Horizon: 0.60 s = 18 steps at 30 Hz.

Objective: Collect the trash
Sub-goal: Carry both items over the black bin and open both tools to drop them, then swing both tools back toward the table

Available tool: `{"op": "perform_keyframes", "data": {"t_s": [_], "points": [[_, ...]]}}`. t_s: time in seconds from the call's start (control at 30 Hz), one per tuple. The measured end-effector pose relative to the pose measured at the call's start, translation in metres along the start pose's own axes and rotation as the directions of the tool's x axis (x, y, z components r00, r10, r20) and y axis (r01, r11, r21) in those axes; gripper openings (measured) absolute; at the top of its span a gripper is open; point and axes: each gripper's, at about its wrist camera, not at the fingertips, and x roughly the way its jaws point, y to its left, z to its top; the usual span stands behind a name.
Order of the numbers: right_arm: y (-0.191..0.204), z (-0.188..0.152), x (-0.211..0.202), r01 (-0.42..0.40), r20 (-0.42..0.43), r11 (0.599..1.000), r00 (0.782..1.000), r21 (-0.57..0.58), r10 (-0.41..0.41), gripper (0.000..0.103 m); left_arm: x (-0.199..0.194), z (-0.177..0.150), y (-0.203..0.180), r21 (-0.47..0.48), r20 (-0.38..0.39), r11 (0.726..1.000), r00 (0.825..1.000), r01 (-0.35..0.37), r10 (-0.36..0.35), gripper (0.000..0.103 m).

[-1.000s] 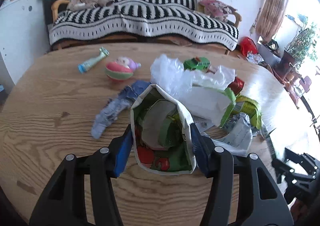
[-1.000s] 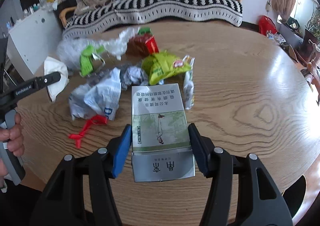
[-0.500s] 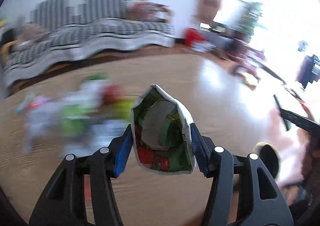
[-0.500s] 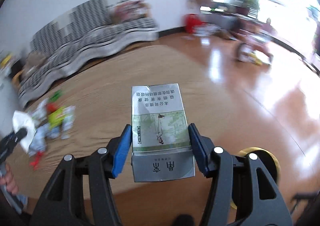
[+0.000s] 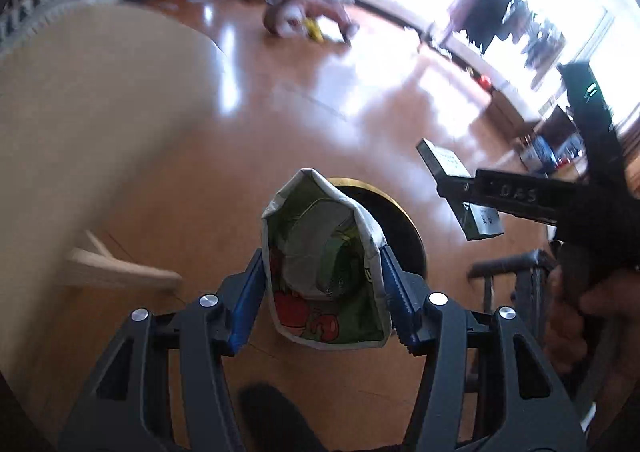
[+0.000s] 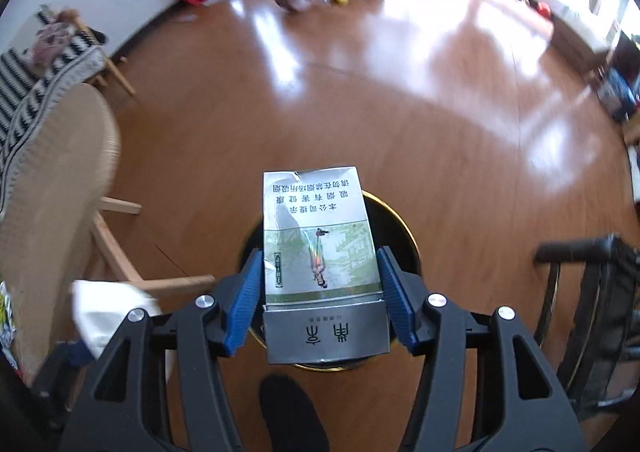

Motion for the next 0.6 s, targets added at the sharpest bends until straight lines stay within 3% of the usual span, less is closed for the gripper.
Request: {"op": "perform_keyframes", "data": {"t_s": [0.13,0.27,0.33,0.37,0.4,0.43,0.6], "points": [[-0.006,-0.001,0.016,0.0,-0.049,1.0,0.999,0.027,0.001,0.057,0.031,-0.008,-0.009,-0.03,-0.062,0.999,0.998,0.028,-0.03,0.055],[-0.01,-0.003,0.016,0.002,-0.047,0.999,0.999,0.045,0.001,0.057,0.047,0.001,-0.007,-0.023,-0.075,0.999,0.997,0.033,-0.034,0.055],[-0.008,0.001,0.021,0.002,-0.05,0.998,0.999,0.056,0.0,0.058,0.052,0.005,-0.011,-0.018,-0.078,0.999,0.996,0.039,-0.041,0.061],[-0.009,0.003,0.021,0.005,-0.049,0.998,0.999,0.062,-0.002,0.062,0.054,0.007,-0.01,-0.02,-0.079,0.999,0.996,0.04,-0.041,0.064],[-0.01,0.004,0.021,0.016,-0.049,0.998,0.999,0.068,-0.012,0.078,0.053,0.009,-0.011,-0.026,-0.077,0.999,0.996,0.041,-0.043,0.073],[-0.011,0.004,0.019,0.026,-0.04,0.997,0.999,0.078,-0.023,0.084,0.055,0.01,-0.015,-0.03,-0.074,0.999,0.996,0.045,-0.047,0.081],[0.004,0.01,0.007,0.01,0.012,0.995,1.0,0.095,-0.011,0.084,0.036,0.011,-0.004,-0.028,-0.044,0.998,0.998,0.048,-0.049,0.083]]}}
